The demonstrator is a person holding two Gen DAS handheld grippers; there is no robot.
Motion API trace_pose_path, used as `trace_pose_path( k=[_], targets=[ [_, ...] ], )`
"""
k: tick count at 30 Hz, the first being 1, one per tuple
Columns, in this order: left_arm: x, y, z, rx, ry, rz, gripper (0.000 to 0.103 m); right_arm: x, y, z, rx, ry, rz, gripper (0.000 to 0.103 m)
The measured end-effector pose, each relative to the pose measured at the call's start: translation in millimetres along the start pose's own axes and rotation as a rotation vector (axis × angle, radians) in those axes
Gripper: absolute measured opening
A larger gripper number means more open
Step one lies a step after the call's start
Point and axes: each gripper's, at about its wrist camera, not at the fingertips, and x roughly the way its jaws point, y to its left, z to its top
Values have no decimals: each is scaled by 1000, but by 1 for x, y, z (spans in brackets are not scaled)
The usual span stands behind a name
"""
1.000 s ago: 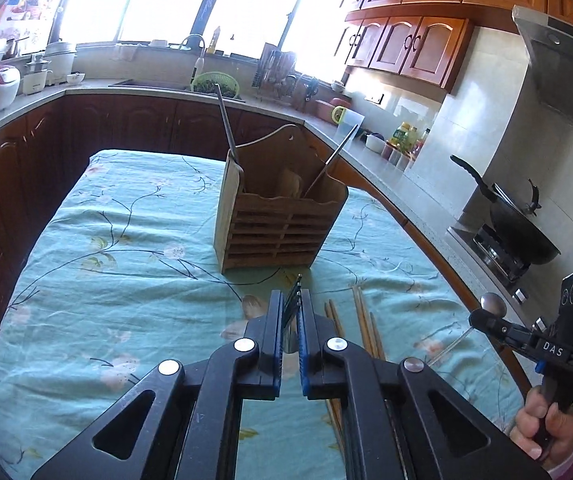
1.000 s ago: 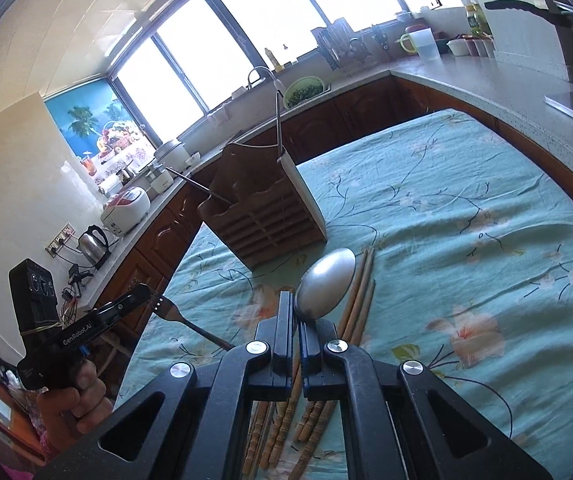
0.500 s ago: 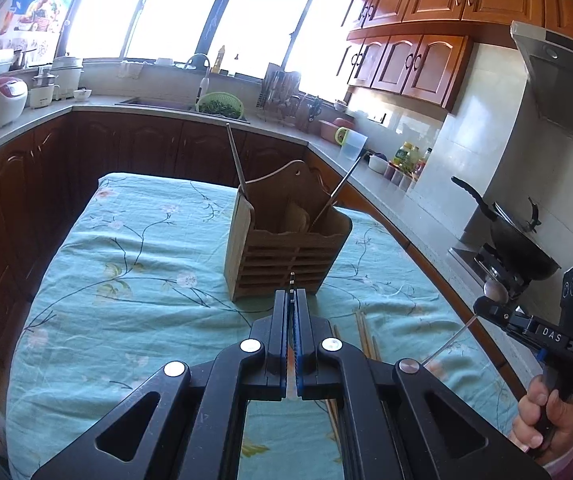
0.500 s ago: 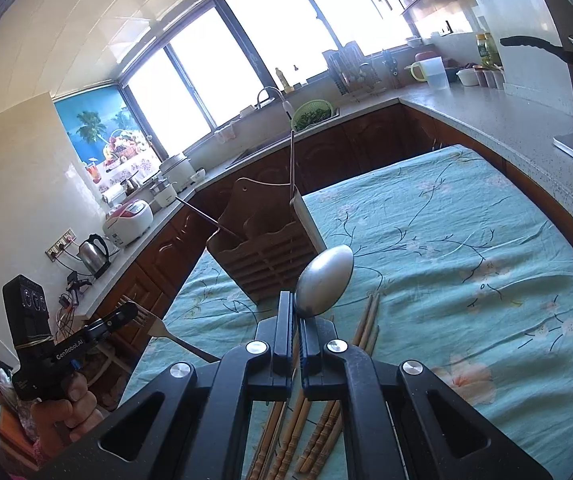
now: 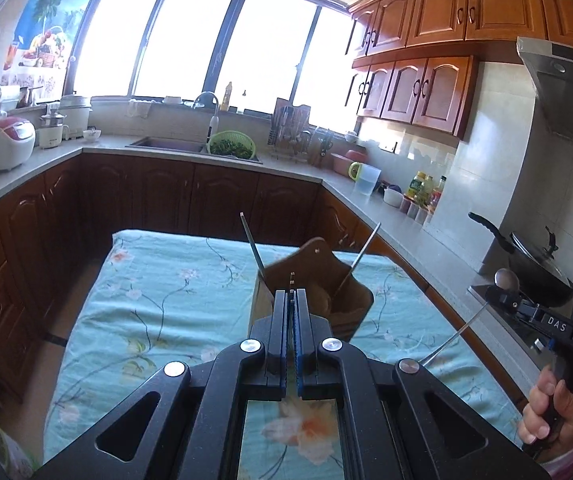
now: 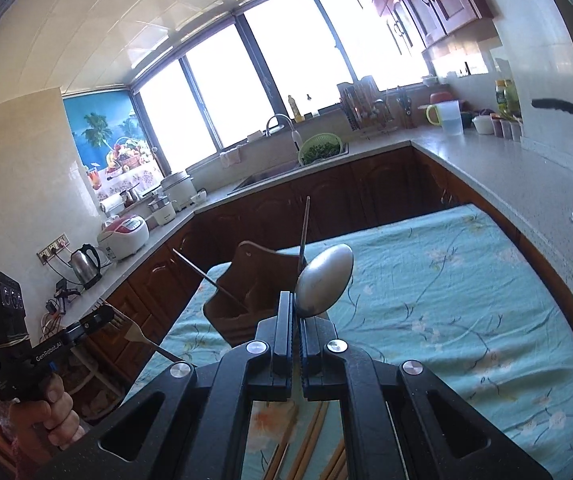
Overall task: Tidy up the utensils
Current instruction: 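Insert the fork with the left tool into the caddy while the right tool inserts the spoon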
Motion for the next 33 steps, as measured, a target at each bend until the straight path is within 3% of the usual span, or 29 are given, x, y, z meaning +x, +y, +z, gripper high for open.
trace_pose_path(
  k=[5,10,16,24,33],
  targets=[
    [18,3,29,30,-53,61,0,24,8,36,-24,-57,7,2],
    [53,2,39,63,-42,118,0,67,10,51,-47,-29,-6,2],
    [101,-10,29,94,8,151,0,116,12,31,-106,44,-47,2],
    [153,-10,29,98,96,137,1,147,0,9,-89,118,-47,2],
    [166,-6,23,110,139,122,1,175,-2,-4,-84,213,-26,2]
  ],
)
